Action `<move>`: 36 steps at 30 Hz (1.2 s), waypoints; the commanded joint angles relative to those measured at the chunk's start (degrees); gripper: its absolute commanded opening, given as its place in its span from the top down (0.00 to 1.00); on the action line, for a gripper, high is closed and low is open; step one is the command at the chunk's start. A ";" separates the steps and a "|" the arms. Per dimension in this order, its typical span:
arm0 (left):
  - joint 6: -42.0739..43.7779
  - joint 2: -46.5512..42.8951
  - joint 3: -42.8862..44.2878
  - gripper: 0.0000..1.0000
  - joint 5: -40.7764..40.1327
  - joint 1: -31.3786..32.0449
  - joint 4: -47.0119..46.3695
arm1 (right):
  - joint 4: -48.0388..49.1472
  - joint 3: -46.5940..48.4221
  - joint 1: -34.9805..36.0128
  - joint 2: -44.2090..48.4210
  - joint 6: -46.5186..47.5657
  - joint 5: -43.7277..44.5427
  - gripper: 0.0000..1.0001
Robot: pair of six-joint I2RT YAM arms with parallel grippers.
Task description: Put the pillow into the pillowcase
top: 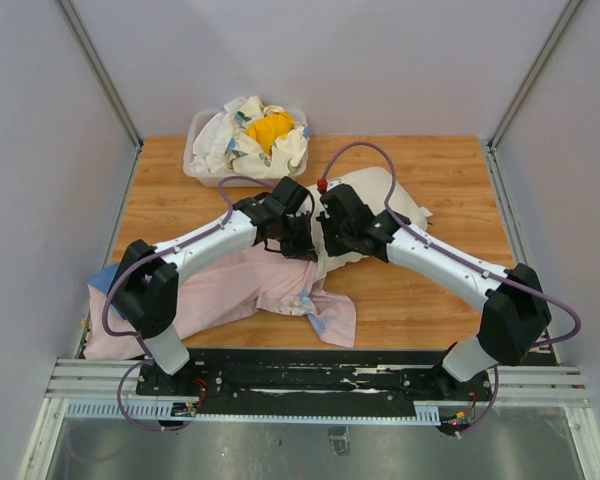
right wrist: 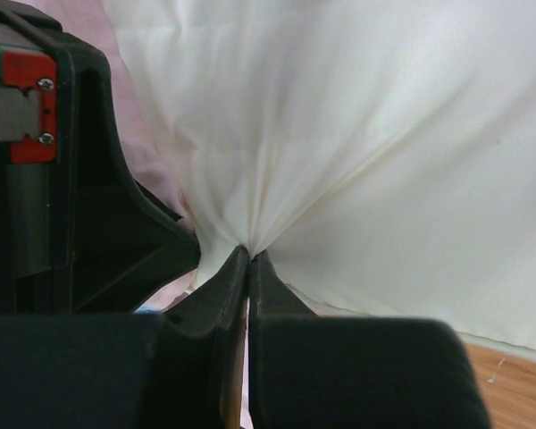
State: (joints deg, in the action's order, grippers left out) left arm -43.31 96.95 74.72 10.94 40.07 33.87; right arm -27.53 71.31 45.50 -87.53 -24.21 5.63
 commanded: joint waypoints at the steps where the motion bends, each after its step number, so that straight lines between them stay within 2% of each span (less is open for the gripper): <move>1: -0.21 -0.90 -1.96 0.99 1.40 -0.17 -8.36 | 6.01 -1.38 1.33 2.26 -2.93 -8.17 0.99; 6: -0.77 -3.95 -8.92 0.96 3.59 -0.17 -10.09 | 7.64 -5.31 1.33 2.79 -4.06 -10.80 0.99; 10: -1.53 -7.04 -11.93 0.85 3.05 -0.17 -9.48 | 8.11 -8.16 1.28 3.49 -4.11 -11.09 0.99; 14: -0.34 -9.54 -9.83 0.70 -0.54 -0.17 -4.07 | 8.55 -10.39 1.34 3.44 -3.89 -11.12 0.99; 18: 1.80 -11.20 -3.86 0.58 -9.02 -0.17 4.01 | 8.58 -11.26 1.31 2.96 -3.51 -10.94 0.98; 20: 3.05 -10.99 0.36 0.53 -13.14 -0.36 7.07 | 8.58 -11.21 1.27 2.67 -3.36 -10.75 0.91; 23: 4.50 -9.35 5.19 0.50 -15.90 -2.08 10.47 | 8.46 -10.88 1.29 2.01 -2.99 -10.71 0.86; 26: 5.17 -7.94 7.90 0.49 -16.38 -4.01 12.23 | 8.03 -10.68 1.24 1.58 -2.80 -10.75 0.67; 31: 7.59 -7.01 12.28 0.49 -15.34 -5.70 15.17 | 7.57 -10.46 1.19 1.82 -2.10 -10.01 0.60; 36: 9.05 -5.09 14.33 0.46 -17.33 -7.91 16.25 | 7.36 -9.66 0.83 2.37 -1.42 -9.79 0.57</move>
State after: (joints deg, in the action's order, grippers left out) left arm -36.86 89.82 86.59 -4.69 34.06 47.97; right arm -20.47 60.34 45.98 -86.06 -26.65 -4.54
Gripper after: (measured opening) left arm 0.539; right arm 0.416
